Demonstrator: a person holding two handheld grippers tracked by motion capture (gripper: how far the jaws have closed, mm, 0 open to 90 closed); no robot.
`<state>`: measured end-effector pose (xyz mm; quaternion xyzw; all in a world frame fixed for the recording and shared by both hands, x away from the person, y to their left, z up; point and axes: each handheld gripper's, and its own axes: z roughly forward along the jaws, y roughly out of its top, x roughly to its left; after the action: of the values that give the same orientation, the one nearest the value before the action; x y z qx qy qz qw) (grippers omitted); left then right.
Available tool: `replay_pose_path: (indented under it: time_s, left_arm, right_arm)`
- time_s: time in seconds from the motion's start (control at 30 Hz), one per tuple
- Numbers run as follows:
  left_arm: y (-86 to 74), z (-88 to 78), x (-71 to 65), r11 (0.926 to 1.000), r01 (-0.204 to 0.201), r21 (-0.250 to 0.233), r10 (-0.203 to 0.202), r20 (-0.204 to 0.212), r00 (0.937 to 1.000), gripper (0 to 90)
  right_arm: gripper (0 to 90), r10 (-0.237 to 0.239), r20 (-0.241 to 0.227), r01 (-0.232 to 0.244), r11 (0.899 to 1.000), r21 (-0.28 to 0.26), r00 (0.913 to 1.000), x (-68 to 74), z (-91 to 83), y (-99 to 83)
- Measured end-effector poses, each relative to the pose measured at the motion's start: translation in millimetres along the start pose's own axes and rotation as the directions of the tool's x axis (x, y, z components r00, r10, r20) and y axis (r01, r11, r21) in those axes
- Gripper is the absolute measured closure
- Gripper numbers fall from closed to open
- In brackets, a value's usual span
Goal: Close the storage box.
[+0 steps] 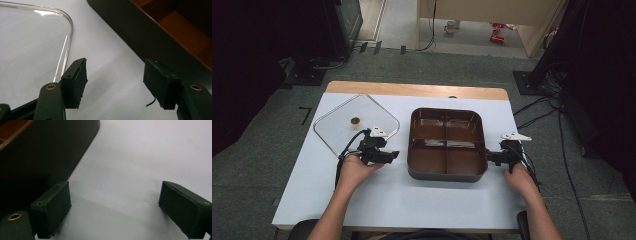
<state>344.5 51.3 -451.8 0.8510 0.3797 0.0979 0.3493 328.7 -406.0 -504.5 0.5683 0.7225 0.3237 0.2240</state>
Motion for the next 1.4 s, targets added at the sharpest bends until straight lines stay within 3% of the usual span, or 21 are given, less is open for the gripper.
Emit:
replay_pose_path:
  time_s: [0.47,0.57,0.77,0.83,1.0,1.1,1.4]
  left_arm:
    - [21.3,-2.5,21.4,1.0000,-0.009,-0.001,0.009,0.008,0.9999,35.5]
    - [26.5,-5.4,28.4,0.9999,0.012,-0.012,-0.012,0.013,0.9999,35.3]
    - [34.6,-10.6,42.5,0.9998,0.015,-0.015,-0.014,0.023,0.9996,36.4]
    - [36.1,-11.1,46.5,1.0000,0.008,-0.003,-0.008,0.008,0.9999,36.4]
    - [37.1,-14.3,60.8,0.9986,0.048,-0.022,-0.048,-0.017,0.9987,37.1]
    - [37.1,-15.5,69.3,0.9986,0.050,-0.016,-0.050,-0.035,0.9981,37.2]
    - [38.0,-20.8,96.1,0.9948,0.089,-0.050,-0.093,-0.081,0.9924,38.2]
  right_arm:
    - [10.2,0.001,0.000,-0.001,1.000,-0.001,1.0000,0.2,0.0,0.0]
    - [10.2,0.000,0.000,0.000,1.000,-0.001,1.0000,0.1,0.0,-0.1]
    - [10.2,0.000,0.000,0.000,1.000,-0.001,1.0000,0.1,0.0,-0.1]
    - [10.2,0.000,0.000,0.000,1.000,-0.001,1.0000,0.1,0.0,-0.1]
    - [10.2,0.001,0.000,-0.001,1.000,0.000,1.0000,0.2,-0.1,0.0]
    - [10.2,0.000,0.001,0.000,1.000,-0.001,1.0000,0.2,0.0,0.0]
    - [10.3,0.000,0.001,0.000,1.000,-0.002,1.0000,0.3,0.0,-0.1]
